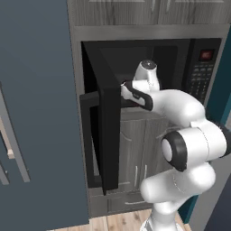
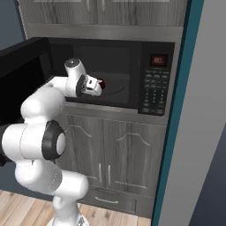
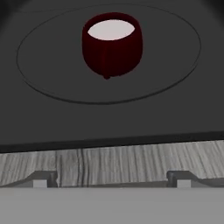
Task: Pick the mug from the counter and place it inside the microwave. Then close the microwave.
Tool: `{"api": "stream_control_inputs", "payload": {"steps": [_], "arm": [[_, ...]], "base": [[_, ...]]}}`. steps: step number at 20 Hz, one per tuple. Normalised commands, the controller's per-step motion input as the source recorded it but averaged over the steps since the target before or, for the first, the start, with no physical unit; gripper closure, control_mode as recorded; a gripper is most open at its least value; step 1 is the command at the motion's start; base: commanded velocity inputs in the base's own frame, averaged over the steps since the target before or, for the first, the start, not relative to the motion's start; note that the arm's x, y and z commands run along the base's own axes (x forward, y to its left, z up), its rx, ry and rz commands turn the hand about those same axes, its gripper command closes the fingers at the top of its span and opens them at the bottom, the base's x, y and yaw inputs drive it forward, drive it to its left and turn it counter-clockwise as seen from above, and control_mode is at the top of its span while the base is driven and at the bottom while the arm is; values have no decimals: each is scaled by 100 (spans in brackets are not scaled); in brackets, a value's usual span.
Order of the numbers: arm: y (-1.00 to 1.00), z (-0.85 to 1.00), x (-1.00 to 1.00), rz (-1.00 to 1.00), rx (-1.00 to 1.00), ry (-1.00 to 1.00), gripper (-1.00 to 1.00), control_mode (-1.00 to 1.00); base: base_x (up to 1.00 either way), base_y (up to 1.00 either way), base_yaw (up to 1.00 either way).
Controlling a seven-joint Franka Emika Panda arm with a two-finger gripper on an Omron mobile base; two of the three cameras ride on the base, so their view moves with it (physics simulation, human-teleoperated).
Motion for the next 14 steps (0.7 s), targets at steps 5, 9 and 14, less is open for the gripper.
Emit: {"api": "stream_control_inputs", "payload": {"steps": [5, 9, 14], "arm": [[-9, 28, -36, 0, 0, 0, -100, -100], [-6, 32, -45, 0, 0, 0, -100, -100], [-1, 13, -57, 0, 0, 0, -100, -100]], "base": [[0, 0, 0], [0, 0, 0], [0, 0, 0]]}}
